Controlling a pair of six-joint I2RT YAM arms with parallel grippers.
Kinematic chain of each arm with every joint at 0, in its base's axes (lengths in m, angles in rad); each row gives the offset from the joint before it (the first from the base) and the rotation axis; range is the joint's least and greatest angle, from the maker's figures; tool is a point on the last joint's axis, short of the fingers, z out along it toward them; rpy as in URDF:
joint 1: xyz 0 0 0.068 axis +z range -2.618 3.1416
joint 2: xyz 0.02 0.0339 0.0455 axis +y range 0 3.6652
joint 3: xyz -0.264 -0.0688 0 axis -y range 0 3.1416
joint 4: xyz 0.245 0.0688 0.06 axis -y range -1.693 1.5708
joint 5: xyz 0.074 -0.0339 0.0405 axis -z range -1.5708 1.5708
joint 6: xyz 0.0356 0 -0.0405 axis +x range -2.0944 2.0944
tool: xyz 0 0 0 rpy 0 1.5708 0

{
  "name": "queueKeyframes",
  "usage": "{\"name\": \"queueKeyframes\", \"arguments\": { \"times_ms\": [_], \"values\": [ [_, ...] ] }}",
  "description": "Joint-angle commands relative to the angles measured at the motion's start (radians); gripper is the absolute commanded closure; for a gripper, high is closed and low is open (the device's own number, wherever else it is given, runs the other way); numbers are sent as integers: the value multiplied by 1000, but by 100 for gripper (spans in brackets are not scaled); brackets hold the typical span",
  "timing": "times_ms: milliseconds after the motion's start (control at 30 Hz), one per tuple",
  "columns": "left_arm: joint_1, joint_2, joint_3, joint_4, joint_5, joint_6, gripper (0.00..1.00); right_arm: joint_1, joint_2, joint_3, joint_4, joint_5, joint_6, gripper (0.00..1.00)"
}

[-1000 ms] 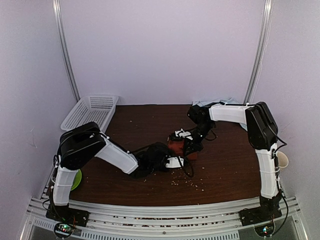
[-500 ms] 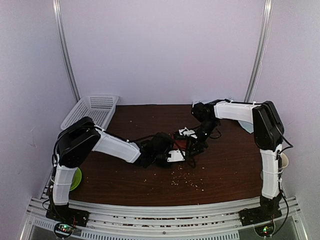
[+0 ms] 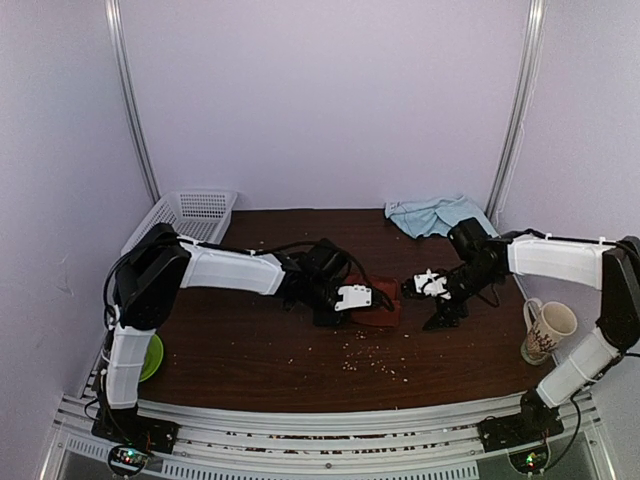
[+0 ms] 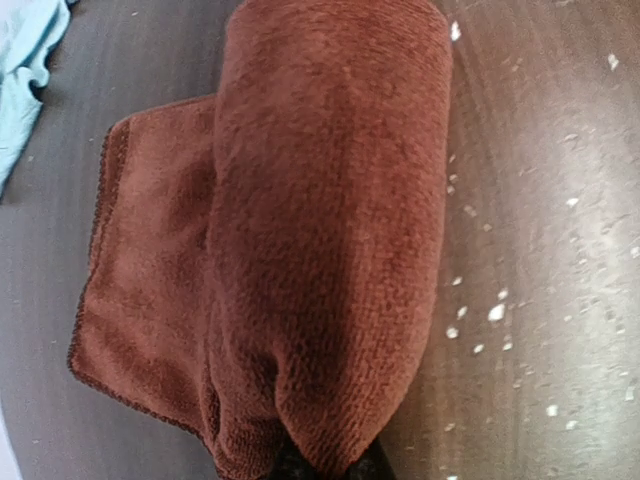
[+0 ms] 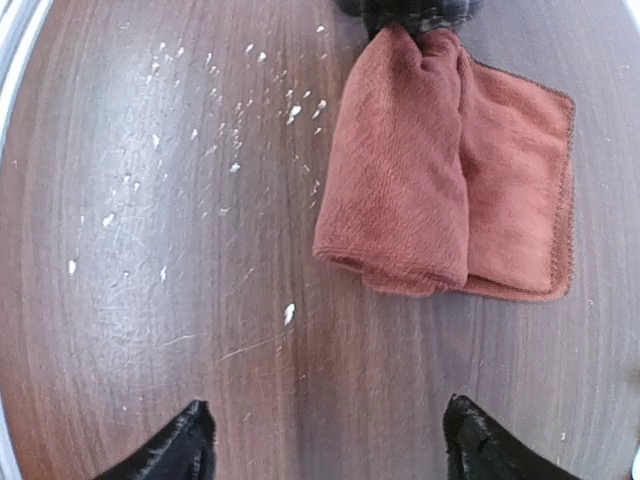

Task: Roll the towels
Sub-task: Roll the towel at the center of the board.

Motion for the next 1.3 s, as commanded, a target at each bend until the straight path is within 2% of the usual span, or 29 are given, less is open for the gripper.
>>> {"name": "queueKeyframes", "arguments": {
  "times_ms": [0,167,300,433,600,1067,1267],
  "values": [
    [6,63,85,-245,130,-91,100,14,-183,-212,418,60,-73,15],
    [7,122,200,-351,79,-195,100,73,-304,-359,570,89,-126,10],
    [8,184,322,-436,20,-280,100,200,-303,-423,646,244,-110,11],
    [8,248,431,-520,28,-328,100,331,-240,-477,765,425,-89,12],
    [8,280,505,-563,70,-350,100,423,-129,-473,957,615,7,14],
    [22,308,551,-606,198,-346,100,527,177,-433,1265,935,15,26],
    [23,312,552,-622,229,-330,100,532,274,-389,1299,1014,41,33]
  ]
}}
